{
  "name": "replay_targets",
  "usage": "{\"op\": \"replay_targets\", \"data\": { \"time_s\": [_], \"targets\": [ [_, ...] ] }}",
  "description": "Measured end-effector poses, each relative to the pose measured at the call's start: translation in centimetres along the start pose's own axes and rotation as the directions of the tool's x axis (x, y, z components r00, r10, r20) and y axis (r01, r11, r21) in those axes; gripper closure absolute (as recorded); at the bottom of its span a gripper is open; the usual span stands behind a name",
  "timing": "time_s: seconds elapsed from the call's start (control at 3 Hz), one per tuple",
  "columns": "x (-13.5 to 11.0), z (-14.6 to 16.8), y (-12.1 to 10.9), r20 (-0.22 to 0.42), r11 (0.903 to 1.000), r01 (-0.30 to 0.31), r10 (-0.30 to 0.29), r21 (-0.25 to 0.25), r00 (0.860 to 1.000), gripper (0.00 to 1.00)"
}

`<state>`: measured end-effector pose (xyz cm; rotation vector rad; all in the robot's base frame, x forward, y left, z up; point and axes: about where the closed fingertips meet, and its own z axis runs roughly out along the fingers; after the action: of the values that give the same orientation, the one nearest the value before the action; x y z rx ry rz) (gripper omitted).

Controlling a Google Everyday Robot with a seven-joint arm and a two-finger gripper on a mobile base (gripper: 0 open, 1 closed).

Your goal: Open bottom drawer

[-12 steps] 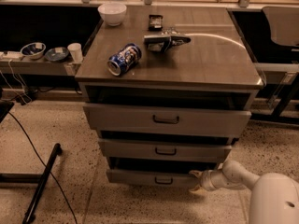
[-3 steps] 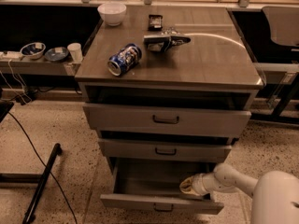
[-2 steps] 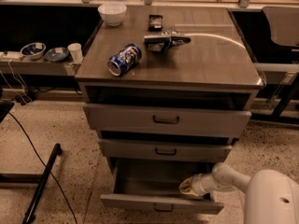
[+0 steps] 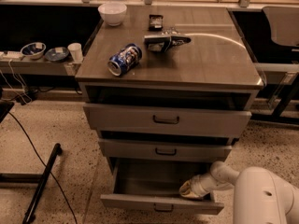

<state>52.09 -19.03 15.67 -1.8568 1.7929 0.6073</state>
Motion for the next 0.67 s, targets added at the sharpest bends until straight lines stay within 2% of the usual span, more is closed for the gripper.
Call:
{"op": "replay_targets", "data": {
  "time_s": [0.33,0.67],
  "targets": [
    [-0.2,-1.1,1.7,0.029,0.9964,-0.047,0.049,-0.07,0.998,1.0],
    [-0.5,-2.2,4.4,0.073,0.9864,-0.112,0.121,-0.121,0.99,1.0]
  ]
}}
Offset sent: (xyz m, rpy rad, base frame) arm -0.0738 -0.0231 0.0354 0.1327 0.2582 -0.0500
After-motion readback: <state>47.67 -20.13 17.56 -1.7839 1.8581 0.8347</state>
